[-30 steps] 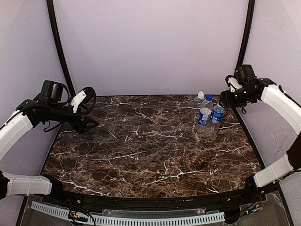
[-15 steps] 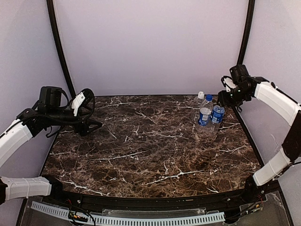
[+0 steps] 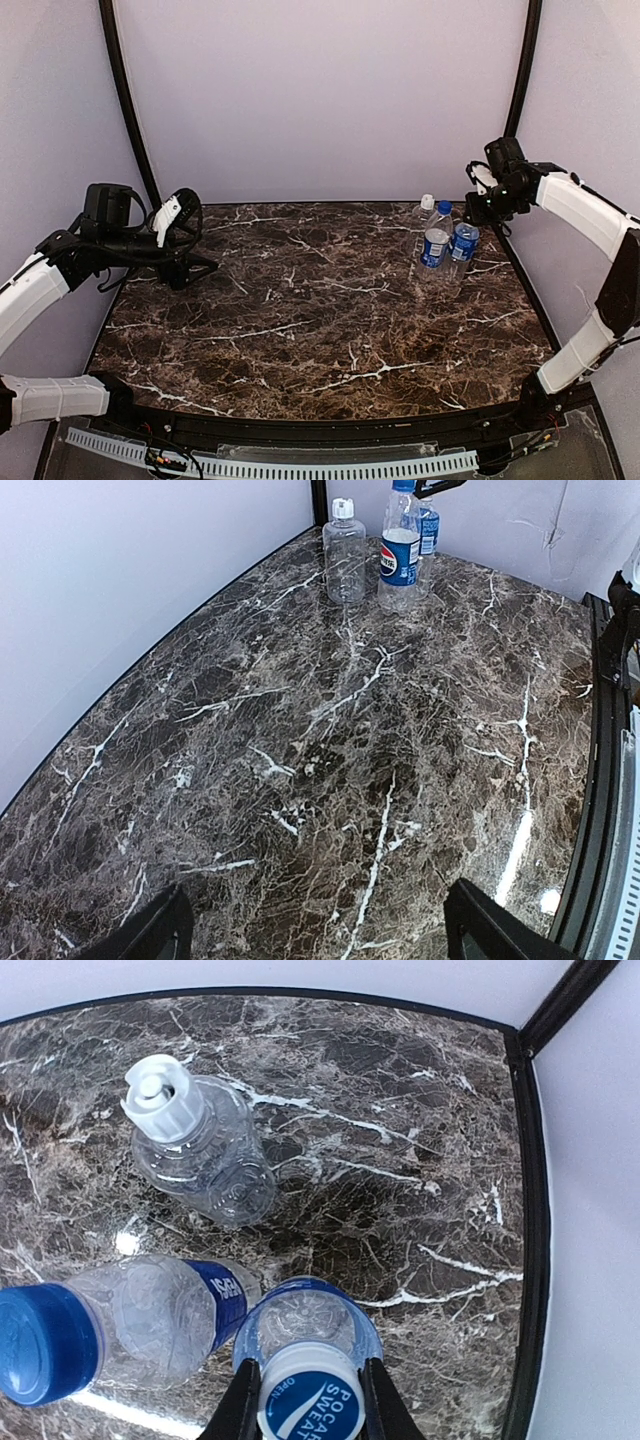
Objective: Unscrew the bottle caps
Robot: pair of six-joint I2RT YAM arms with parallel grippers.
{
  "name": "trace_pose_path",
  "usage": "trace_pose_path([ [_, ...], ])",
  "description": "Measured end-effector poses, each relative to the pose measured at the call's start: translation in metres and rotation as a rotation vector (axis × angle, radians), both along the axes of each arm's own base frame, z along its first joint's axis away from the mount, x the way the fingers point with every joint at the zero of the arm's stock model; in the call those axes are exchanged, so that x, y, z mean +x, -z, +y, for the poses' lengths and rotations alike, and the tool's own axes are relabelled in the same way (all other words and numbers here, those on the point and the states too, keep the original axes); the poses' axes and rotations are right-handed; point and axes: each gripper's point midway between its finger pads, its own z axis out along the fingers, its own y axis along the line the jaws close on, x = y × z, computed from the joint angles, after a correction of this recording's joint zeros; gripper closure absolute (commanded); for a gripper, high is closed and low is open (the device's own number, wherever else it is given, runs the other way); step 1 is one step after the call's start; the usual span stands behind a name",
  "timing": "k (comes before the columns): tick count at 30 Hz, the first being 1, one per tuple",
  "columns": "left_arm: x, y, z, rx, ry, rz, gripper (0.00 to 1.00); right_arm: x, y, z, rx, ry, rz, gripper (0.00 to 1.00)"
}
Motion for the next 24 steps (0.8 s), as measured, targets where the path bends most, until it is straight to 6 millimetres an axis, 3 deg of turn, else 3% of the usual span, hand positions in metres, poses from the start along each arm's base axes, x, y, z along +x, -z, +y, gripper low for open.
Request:
trace_pose_path([
  [1,0.0,0.0,0.0,0.0,0.0,0.0,0.13,0.0,0.0,0.0,-0.003,0.0,-0.001,1.0],
  [5,-0.001,-0.001,0.0,-0.002,0.001,-0.004,0.13,-0.004,-0.004,-0.015,-0.064,0.046,-0.008,1.0],
  [8,-0.004,-0.003,-0.001,-0.011,0.011,-0.01,0.13,-0.015,-0.022,-0.032,-0.128,0.101,-0.031,1.0],
  [10,-0.007,-0.006,-0.001,-0.021,0.021,-0.021,0.13,-0.024,-0.052,-0.043,-0.158,0.142,-0.087,1.0],
  [14,-0.011,-0.015,-0.003,-0.04,0.037,-0.059,0.13,-0.044,-0.156,-0.051,-0.124,0.195,-0.339,1.0],
  [15,-0.012,-0.019,-0.003,-0.045,0.041,-0.076,0.13,-0.054,-0.192,-0.044,-0.083,0.181,-0.438,1.0],
  [16,-0.013,-0.022,-0.003,-0.048,0.047,-0.092,0.13,-0.061,-0.213,-0.036,-0.048,0.16,-0.496,1.0],
  [17,-0.015,-0.025,-0.003,-0.051,0.051,-0.108,0.13,-0.072,-0.243,-0.02,0.015,0.108,-0.583,1.0],
  [19,-0.018,-0.034,-0.002,-0.055,0.059,-0.155,0.12,-0.09,-0.283,0.019,0.142,-0.028,-0.7,1.0],
  [22,-0.022,-0.045,0.0,-0.055,0.066,-0.211,0.11,-0.116,-0.321,0.087,0.328,-0.278,-0.801,1.0],
  [24,-0.024,-0.052,0.001,-0.047,0.069,-0.241,0.11,-0.126,-0.329,0.144,0.436,-0.458,-0.801,1.0],
])
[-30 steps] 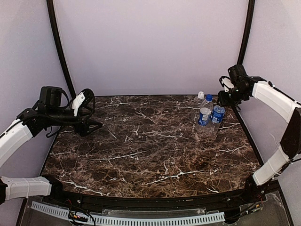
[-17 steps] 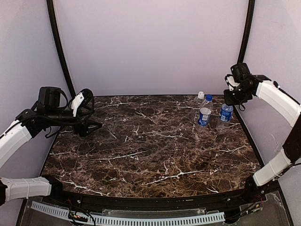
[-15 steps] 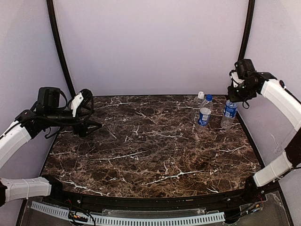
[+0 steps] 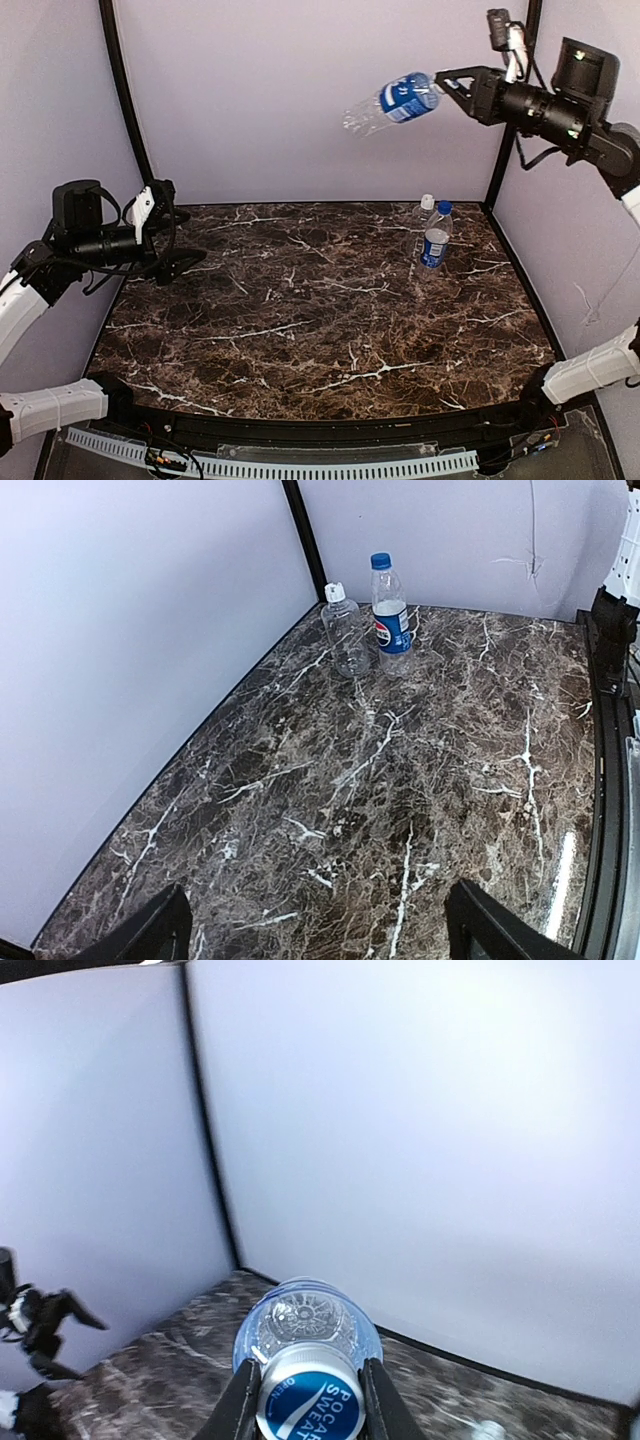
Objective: Unscrew the bottle caps
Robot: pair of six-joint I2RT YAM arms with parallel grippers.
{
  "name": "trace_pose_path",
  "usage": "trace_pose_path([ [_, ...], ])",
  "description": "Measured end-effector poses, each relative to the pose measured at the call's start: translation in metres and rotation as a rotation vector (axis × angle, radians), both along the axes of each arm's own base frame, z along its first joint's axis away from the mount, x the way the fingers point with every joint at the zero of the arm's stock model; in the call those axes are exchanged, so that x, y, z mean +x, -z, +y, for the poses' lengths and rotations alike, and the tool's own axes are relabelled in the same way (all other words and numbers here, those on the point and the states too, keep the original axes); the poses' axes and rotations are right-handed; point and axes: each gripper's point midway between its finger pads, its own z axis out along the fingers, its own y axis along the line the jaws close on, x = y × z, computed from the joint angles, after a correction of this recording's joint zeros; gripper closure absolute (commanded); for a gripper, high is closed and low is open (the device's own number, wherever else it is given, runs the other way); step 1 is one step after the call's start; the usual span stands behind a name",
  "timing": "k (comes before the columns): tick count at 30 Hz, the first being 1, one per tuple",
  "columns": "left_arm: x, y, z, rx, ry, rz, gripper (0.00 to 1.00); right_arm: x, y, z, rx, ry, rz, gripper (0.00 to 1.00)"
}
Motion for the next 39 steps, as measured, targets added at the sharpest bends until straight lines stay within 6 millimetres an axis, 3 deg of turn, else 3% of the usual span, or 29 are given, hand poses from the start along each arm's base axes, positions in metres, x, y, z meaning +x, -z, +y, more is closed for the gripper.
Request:
trace_pose_path([
  [2,0.0,-0.01,0.001,0.01,0.0,-0.027,0.11,-0.004,0.006,0.06,0.002,-0.18,0.014,1.0],
  [4,0.002,-0.019,0.002,0.023,-0.002,-0.051,0.11,-0.008,0.025,0.133,-0.023,-0.356,0.052,1.0],
  [7,0.002,-0.028,0.002,0.043,0.0,-0.071,0.09,-0.015,0.075,0.212,-0.106,-0.509,0.141,1.0],
  [10,0.003,-0.023,0.0,0.067,0.014,-0.051,0.09,-0.043,0.134,0.278,-0.208,-0.654,0.234,1.0],
  [14,-0.005,-0.001,-0.008,0.084,0.082,0.054,0.11,-0.07,0.162,0.3,-0.27,-0.736,0.283,1.0],
  [21,-0.022,0.013,-0.02,0.073,0.188,0.146,0.13,-0.074,0.142,0.303,-0.215,-0.784,0.244,1.0],
  [23,-0.027,0.016,-0.023,0.069,0.214,0.166,0.18,-0.077,0.137,0.304,-0.2,-0.796,0.23,1.0],
  [28,-0.028,0.017,-0.027,0.069,0.222,0.177,0.41,-0.08,0.134,0.306,-0.182,-0.817,0.232,1.0],
  [35,-0.026,0.017,-0.027,0.07,0.221,0.165,0.56,-0.08,0.133,0.306,-0.172,-0.817,0.236,1.0],
  [36,-0.025,0.017,-0.027,0.071,0.219,0.165,0.56,-0.08,0.132,0.306,-0.171,-0.817,0.236,0.85],
  [37,-0.025,0.017,-0.027,0.072,0.217,0.164,0.56,-0.08,0.133,0.307,-0.171,-0.816,0.237,0.61],
  [39,-0.024,0.017,-0.027,0.076,0.21,0.161,0.56,-0.078,0.134,0.306,-0.166,-0.81,0.243,0.36],
])
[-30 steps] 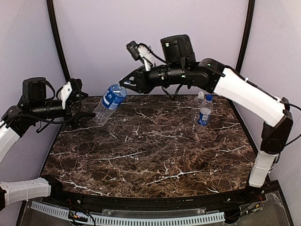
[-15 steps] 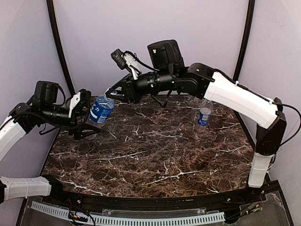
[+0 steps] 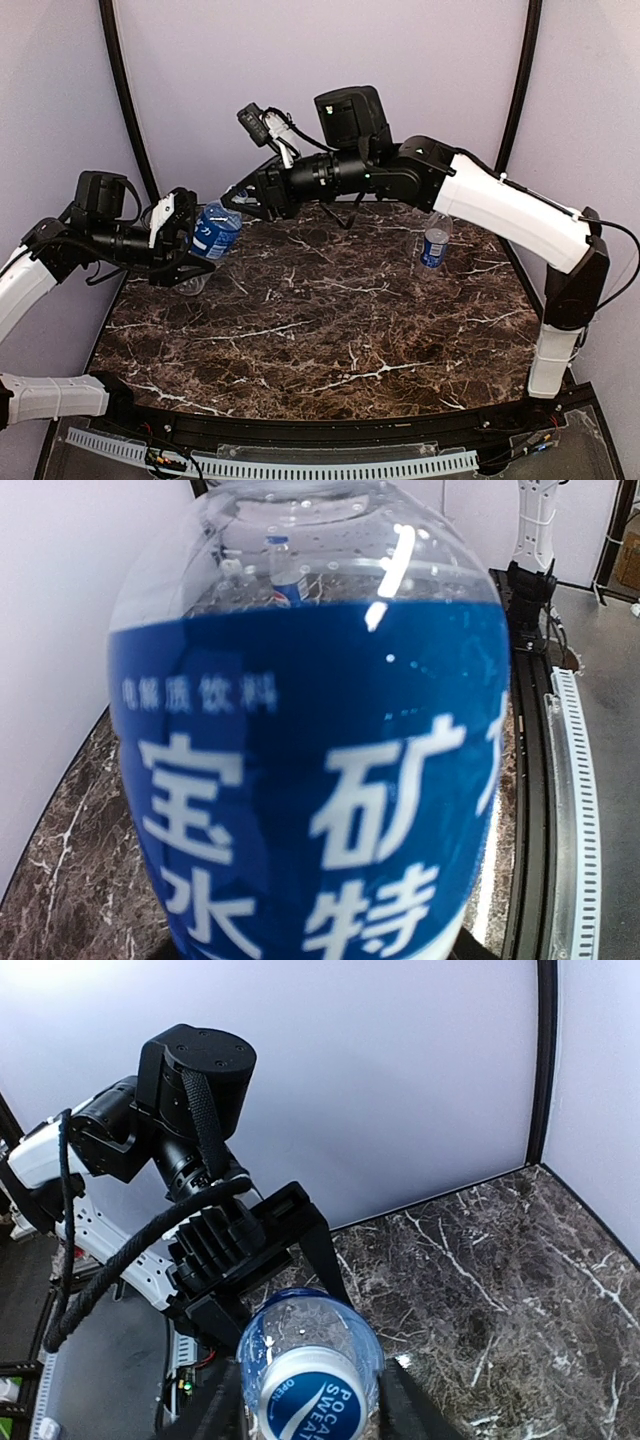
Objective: Unscrew the bottle caps
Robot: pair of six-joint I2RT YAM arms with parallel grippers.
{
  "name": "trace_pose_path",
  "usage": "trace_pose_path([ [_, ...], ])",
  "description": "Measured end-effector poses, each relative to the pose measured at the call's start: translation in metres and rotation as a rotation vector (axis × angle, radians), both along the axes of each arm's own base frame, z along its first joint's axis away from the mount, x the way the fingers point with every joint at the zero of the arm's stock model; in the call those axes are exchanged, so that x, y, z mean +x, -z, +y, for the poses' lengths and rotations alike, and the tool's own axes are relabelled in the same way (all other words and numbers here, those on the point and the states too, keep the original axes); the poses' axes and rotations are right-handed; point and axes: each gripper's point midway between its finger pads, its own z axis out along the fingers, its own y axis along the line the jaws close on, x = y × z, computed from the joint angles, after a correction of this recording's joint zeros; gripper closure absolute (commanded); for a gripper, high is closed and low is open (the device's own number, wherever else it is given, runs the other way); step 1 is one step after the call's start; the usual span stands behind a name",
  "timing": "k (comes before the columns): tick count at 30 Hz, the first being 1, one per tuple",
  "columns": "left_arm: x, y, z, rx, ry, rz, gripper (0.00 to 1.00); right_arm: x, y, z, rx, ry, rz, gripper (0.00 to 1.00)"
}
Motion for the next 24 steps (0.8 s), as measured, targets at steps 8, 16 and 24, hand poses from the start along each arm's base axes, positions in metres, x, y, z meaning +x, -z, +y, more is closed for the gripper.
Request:
trace_pose_path([
  [8,0.042,0.005,0.022,0.146,-0.19,-0.201,0.57,0.028,0.007,-0.027,-0.01,0.214,0.093,0.16],
  [16,0.07,0.0,0.03,0.386,-0.285,-0.603,0.58,0.05,-0.001,-0.047,0.048,0.3,0.239,0.14],
  [24,0.084,-0.015,0.037,0.488,-0.341,-0.786,0.58,0.052,0.032,-0.022,0.017,0.235,0.363,0.4],
])
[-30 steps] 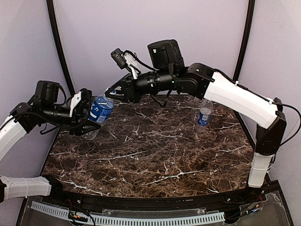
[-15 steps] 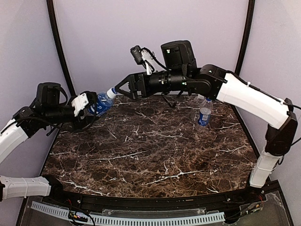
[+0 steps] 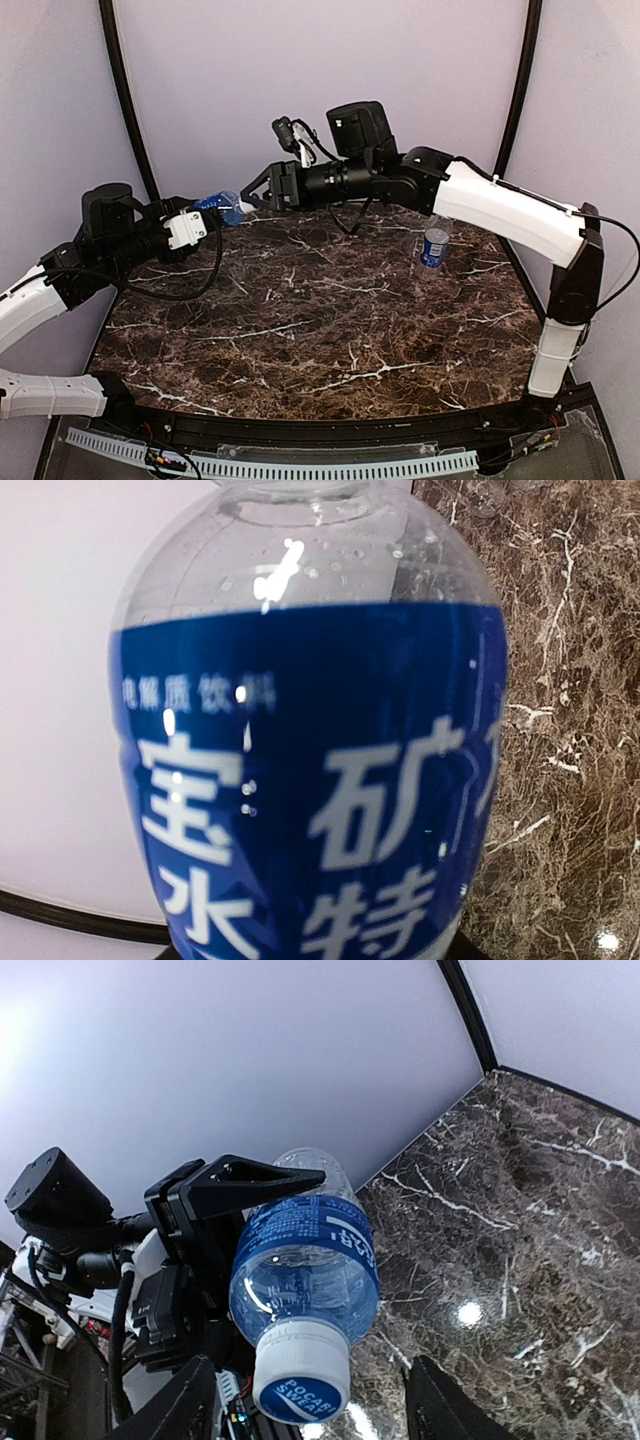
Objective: Unscrew the bottle caps
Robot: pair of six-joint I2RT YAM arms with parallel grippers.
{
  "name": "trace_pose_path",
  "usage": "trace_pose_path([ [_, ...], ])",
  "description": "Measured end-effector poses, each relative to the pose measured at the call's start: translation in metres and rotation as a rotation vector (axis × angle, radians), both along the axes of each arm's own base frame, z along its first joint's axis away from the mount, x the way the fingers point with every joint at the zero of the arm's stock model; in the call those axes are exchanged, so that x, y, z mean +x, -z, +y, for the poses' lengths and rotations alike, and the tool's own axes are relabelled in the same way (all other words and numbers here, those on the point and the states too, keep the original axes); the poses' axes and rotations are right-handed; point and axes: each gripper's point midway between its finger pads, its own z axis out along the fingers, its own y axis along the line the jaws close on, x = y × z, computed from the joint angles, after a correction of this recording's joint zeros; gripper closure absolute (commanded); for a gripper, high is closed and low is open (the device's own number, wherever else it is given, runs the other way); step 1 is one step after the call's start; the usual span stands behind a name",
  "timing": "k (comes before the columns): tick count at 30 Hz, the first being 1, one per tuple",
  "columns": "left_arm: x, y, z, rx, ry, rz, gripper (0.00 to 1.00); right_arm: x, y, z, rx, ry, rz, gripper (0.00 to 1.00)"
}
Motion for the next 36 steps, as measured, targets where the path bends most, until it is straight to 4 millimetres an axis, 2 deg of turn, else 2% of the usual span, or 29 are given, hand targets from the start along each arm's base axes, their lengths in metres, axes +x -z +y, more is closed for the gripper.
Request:
trace_pose_path([
  [2,0.0,0.001,-0.001,0.019,0.004,-0.012,0.58,-0.002,0.004,0.005,0.007,-0.023,0.018,0.47],
  [4,0.0,0.002,-0.001,0.034,0.007,-0.02,0.58,-0.004,0.004,0.007,0.014,-0.038,0.029,0.58],
  [6,0.0,0.002,-0.001,0.046,0.009,-0.028,0.58,-0.006,0.001,0.008,0.026,-0.047,0.036,0.6],
  [21,0.001,0.002,-0.001,0.061,0.005,-0.046,0.59,-0.004,0.004,0.009,0.028,-0.04,0.045,0.53],
  [25,0.001,0.002,-0.001,0.061,0.006,-0.046,0.59,-0.001,0.006,0.008,0.02,-0.022,0.031,0.4],
  [27,0.001,0.002,-0.001,0.061,0.006,-0.046,0.59,0.002,0.008,0.008,0.012,-0.008,0.03,0.41],
  [32,0.001,0.002,-0.002,0.062,0.006,-0.046,0.59,0.006,0.014,0.008,-0.006,0.01,0.027,0.58],
  [36,0.001,0.005,-0.002,0.07,0.008,-0.042,0.59,0.005,0.015,0.008,-0.01,0.007,0.028,0.54],
])
